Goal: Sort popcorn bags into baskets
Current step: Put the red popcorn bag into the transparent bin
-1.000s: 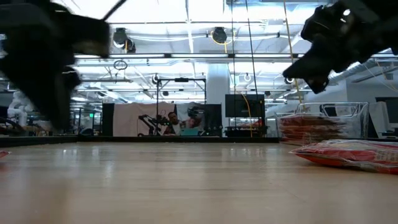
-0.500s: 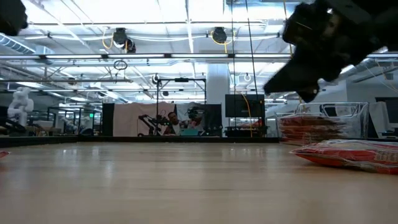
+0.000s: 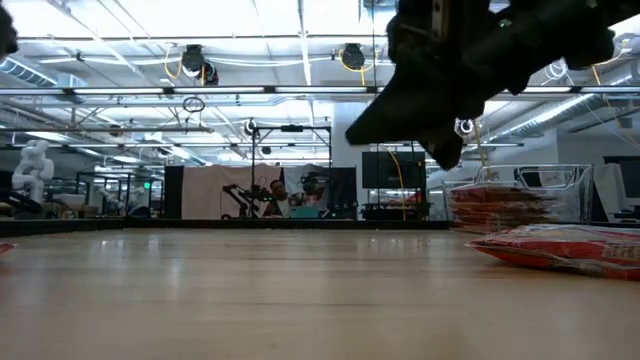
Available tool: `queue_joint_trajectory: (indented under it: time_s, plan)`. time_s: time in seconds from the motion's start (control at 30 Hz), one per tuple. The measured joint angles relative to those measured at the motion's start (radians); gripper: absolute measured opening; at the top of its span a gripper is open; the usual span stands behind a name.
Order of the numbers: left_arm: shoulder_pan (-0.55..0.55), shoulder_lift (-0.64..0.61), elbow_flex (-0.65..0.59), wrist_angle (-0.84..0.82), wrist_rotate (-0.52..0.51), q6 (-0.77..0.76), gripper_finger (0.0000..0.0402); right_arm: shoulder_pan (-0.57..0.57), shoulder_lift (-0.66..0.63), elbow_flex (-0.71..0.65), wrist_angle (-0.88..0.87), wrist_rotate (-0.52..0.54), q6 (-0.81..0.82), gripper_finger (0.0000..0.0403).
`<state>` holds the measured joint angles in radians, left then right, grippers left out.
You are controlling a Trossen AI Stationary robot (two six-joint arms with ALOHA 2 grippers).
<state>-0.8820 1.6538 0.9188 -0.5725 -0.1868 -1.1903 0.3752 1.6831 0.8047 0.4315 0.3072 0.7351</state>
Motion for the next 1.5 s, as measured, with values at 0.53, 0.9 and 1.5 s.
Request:
queue_joint_trajectory:
  time_s: [0.53, 0.9, 1.5]
  plan:
    - [0.055, 0.075, -0.001, -0.008, -0.246, 0.093, 0.0140, -0.003, 0.283, 0.328, -0.117, -0.134, -0.013, 0.0000]
    - [0.224, 0.024, -0.002, -0.050, -0.252, 0.231, 0.0136, -0.032, 0.302, 0.370, -0.148, -0.189, -0.165, 0.0039]
    - [0.405, -0.104, -0.191, 0.115, -0.285, 0.512, 0.0136, 0.046, 0.302, 0.369, -0.153, 0.070, -0.895, 0.0167]
